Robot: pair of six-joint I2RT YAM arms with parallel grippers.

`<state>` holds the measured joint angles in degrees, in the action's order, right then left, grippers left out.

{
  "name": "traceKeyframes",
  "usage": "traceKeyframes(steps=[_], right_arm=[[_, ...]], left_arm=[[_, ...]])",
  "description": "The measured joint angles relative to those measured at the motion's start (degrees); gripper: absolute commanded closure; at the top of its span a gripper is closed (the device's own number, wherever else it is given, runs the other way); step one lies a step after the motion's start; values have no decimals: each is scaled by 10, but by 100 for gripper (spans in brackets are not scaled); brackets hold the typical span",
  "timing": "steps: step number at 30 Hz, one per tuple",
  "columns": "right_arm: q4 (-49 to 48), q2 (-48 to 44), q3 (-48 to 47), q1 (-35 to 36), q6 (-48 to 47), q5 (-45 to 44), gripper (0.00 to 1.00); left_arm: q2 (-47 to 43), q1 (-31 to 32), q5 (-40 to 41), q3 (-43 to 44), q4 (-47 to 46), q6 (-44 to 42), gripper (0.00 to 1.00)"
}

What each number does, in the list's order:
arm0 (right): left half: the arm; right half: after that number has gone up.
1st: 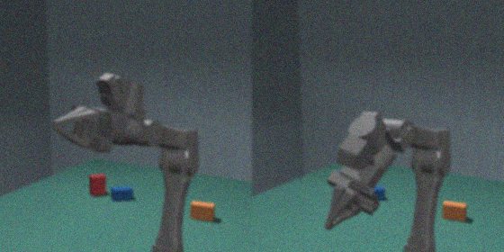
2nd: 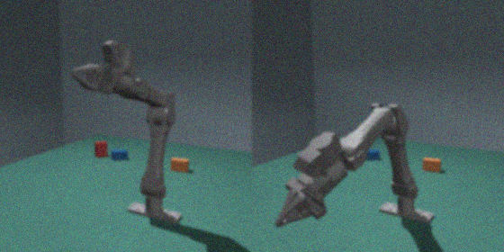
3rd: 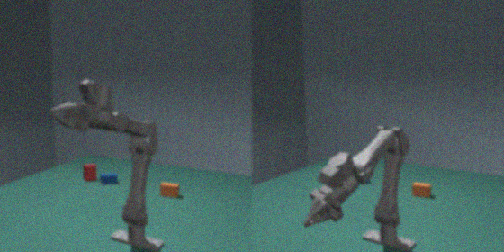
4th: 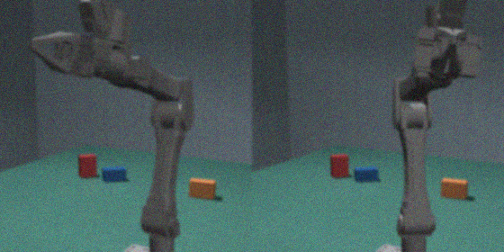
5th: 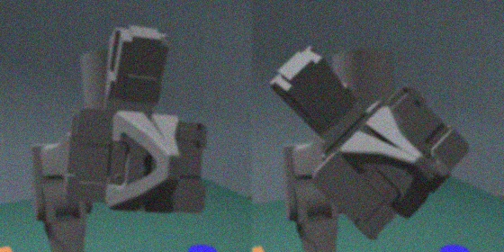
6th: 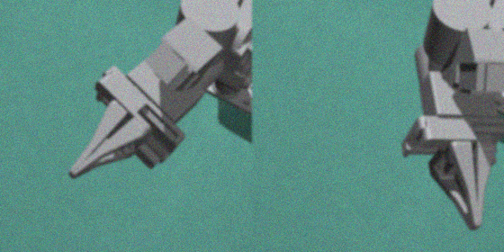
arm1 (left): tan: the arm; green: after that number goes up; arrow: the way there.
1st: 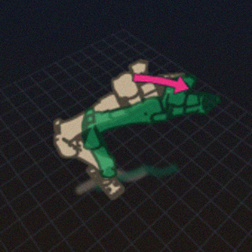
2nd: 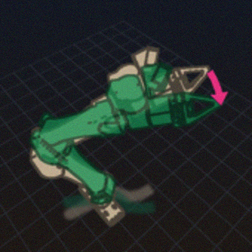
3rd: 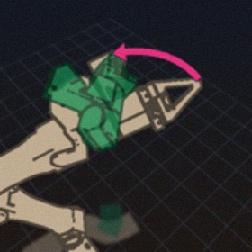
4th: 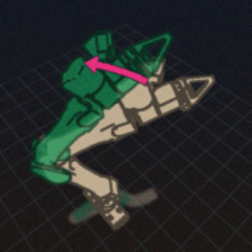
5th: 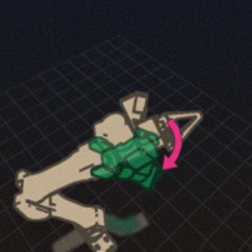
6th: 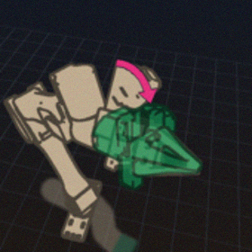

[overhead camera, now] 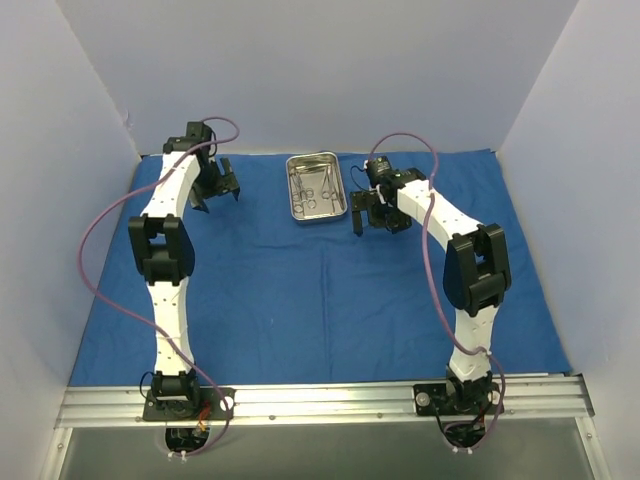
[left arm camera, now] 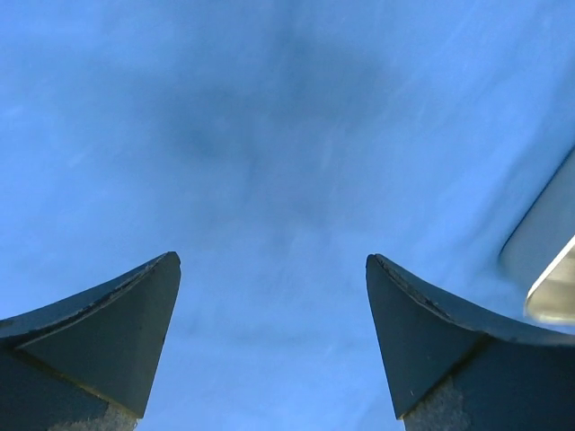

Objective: Open and lay out the surgical kit
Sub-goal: Smooth out the surgical kit at the center of the board.

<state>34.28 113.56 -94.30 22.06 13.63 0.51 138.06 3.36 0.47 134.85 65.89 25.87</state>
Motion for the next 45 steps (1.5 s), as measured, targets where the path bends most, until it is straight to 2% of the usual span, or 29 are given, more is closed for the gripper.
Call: traceKeyframes(steps=[5, 9, 10, 14, 15, 18, 25, 32, 38, 41, 45], right_arm=[[3, 9, 26, 0, 13, 23, 0], [-16, 64, -63, 0, 17, 33, 2], [-25, 78, -87, 0, 18, 34, 3], [-37, 107, -138, 0, 23, 34, 21], [-36, 108, -138, -2, 24, 35, 22], [-38, 107, -121, -8, 28, 38, 22], [-21, 129, -57, -48, 27, 38, 14], [0, 172, -107, -56, 26, -12, 9], [6, 185, -130, -70, 32, -13, 9], [3, 185, -132, -86, 30, -11, 9], [3, 184, -135, -85, 21, -17, 8]], left_arm=[[-142, -5, 21, -181, -35, -15, 6], [-210, -6, 25, -297, -55, -24, 6], [-217, -6, 24, -315, -55, -25, 6], [-223, -6, 15, -358, -61, -31, 0], [-227, -6, 11, -372, -64, -32, 8], [-247, -9, -11, -422, -70, -38, 11], [-271, -12, -27, -513, -70, -36, 11], [-258, -12, -18, -537, -65, -31, 10], [-230, -15, -18, -540, -66, -33, 9], [-244, -17, -17, -541, -66, -39, 3], [-297, -19, 5, -539, -63, -43, 4]])
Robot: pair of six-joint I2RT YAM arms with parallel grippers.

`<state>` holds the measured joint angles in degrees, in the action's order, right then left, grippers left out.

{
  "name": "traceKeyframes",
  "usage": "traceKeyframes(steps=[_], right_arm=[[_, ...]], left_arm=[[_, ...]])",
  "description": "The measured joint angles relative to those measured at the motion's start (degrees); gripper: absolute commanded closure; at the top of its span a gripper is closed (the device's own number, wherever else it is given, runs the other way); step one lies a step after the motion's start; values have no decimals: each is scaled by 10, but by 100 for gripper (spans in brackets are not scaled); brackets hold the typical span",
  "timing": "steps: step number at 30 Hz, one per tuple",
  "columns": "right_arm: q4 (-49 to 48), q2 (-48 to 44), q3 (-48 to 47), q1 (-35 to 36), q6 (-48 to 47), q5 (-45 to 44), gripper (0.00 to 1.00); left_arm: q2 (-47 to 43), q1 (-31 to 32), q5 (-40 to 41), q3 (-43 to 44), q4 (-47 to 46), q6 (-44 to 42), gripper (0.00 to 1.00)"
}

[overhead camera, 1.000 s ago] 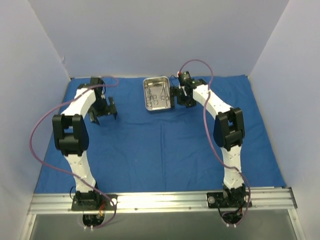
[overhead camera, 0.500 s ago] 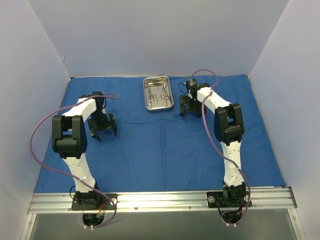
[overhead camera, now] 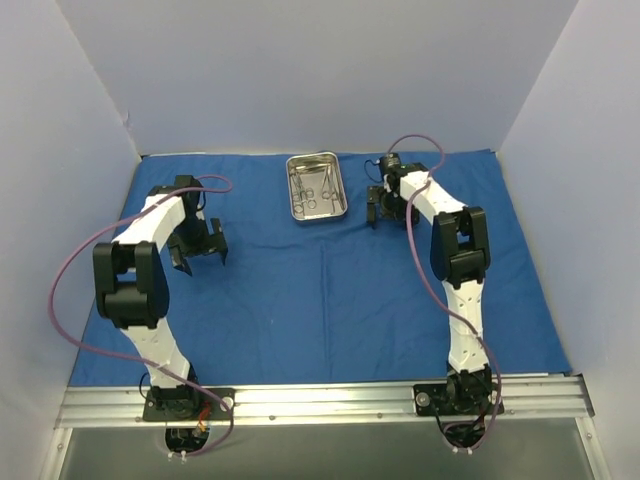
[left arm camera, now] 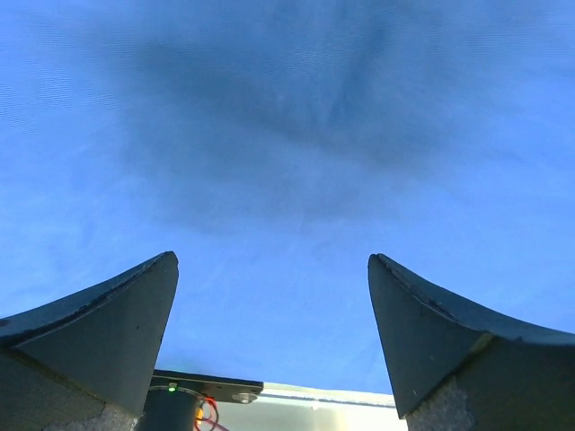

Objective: Open and lay out the surgical kit
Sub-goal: Smooth out the surgical kit at the center of the board, then pick up the container from the surgical kit.

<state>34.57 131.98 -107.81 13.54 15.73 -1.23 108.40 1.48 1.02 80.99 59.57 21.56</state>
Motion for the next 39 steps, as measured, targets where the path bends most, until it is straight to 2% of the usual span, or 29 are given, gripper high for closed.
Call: traceKeyframes(steps=[5, 9, 11, 17, 22, 25, 33, 39], right_arm=[[4, -9, -5, 74, -19, -25, 6], [4, -16, -14, 155, -22, -25, 6], [3, -24, -7, 170, -17, -19, 6], [-2, -67, 56, 90, 3, -1, 3], [-44, -80, 57, 31, 4, 24, 0], [-76, -68, 13, 38, 2, 48, 0], [-135, 34, -213, 75, 1, 76, 5], [-133, 94, -253, 80, 3, 73, 8]], left_arm=[[-61, -12, 26, 39, 1, -12, 6], [-68, -43, 26, 49, -4, -15, 6], [-62, -60, 21, 49, -5, -15, 6], [-55, -78, -5, 43, -9, -14, 6], [-55, -78, -37, 38, -25, -14, 6], [-55, -78, -55, 38, -32, -14, 6], [-78, -75, -87, 1, -46, -13, 6], [-98, -75, -90, -19, -46, -13, 6]])
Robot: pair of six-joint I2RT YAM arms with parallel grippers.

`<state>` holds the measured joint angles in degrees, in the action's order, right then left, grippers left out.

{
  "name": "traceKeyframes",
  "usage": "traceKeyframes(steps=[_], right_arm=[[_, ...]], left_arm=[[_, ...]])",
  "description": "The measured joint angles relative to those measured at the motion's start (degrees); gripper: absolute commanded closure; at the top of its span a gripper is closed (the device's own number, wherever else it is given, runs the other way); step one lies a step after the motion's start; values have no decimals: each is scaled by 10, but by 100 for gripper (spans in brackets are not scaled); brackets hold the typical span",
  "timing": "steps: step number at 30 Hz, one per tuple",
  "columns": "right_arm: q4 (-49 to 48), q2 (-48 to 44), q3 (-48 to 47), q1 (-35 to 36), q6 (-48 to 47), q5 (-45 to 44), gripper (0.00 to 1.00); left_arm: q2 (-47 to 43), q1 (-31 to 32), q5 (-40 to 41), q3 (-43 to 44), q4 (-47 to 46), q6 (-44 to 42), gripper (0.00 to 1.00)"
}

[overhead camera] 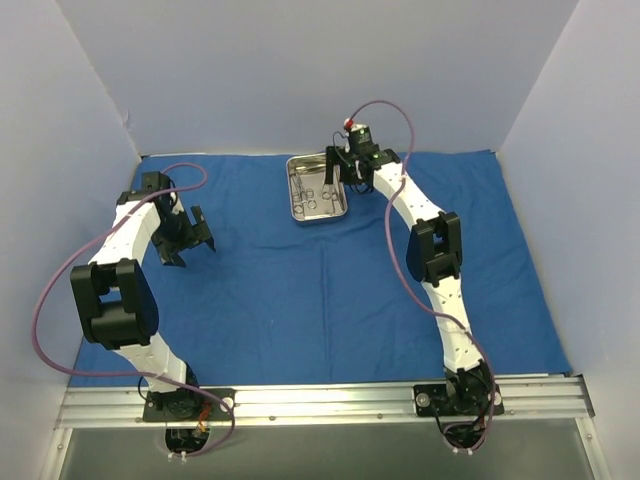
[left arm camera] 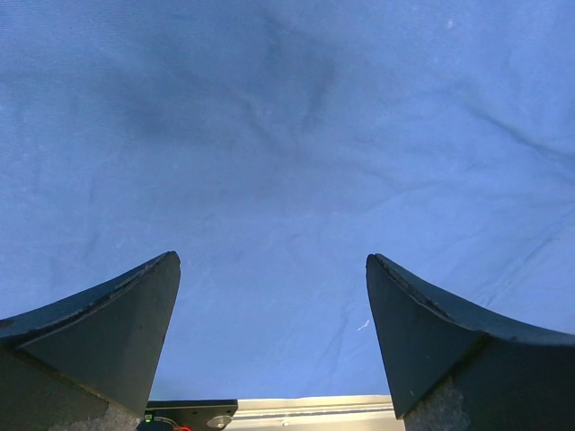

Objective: Open and lay out the surgical kit
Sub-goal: Pick up the container from the surgical kit.

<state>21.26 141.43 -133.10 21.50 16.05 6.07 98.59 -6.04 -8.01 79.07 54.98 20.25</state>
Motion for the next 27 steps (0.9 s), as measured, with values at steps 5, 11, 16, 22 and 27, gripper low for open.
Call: traceKeyframes(steps=[5, 11, 16, 22, 27], right_arm=[[6, 37, 0, 3, -4, -7, 15], [9, 58, -2, 9, -4, -13, 27], [10, 80, -23, 11, 2, -21, 62], [14, 97, -50, 7, 23, -19, 99], [14, 107, -64, 1, 49, -4, 100]], left_arm=[[-2, 0, -2, 0, -2, 0, 6], [-2, 0, -5, 0, -2, 0, 6], [-2, 0, -7, 0, -2, -1, 6], [-2, 0, -7, 0, -2, -2, 6], [-2, -2, -8, 0, -2, -2, 6]])
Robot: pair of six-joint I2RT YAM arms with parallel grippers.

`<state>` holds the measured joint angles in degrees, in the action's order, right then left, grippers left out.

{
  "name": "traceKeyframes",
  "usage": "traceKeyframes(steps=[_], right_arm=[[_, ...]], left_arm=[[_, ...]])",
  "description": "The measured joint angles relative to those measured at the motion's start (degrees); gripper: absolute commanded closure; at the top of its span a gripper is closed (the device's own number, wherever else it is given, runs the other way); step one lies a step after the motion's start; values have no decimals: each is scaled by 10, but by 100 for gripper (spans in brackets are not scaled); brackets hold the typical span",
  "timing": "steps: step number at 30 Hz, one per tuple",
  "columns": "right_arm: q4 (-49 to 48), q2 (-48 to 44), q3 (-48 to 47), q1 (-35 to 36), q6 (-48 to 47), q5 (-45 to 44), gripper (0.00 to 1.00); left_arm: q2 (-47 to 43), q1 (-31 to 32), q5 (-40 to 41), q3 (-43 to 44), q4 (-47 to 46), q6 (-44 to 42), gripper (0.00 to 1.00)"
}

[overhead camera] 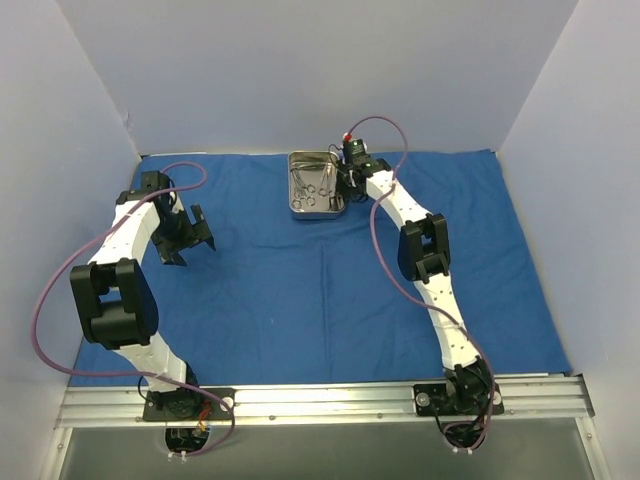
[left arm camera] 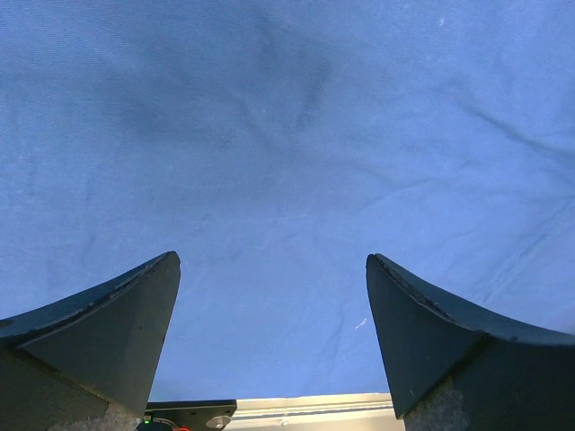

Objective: Open and lay out the surgical kit
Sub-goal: Pick up the container from the surgical kit, then place the container in the surgical kit.

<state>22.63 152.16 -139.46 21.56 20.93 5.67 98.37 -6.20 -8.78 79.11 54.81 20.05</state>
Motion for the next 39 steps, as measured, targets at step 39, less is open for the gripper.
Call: traceKeyframes(steps=[39], right_arm=[[-21, -205, 304, -58, -135, -14, 100]], left_arm=[[11, -3, -19, 0, -7, -8, 6]])
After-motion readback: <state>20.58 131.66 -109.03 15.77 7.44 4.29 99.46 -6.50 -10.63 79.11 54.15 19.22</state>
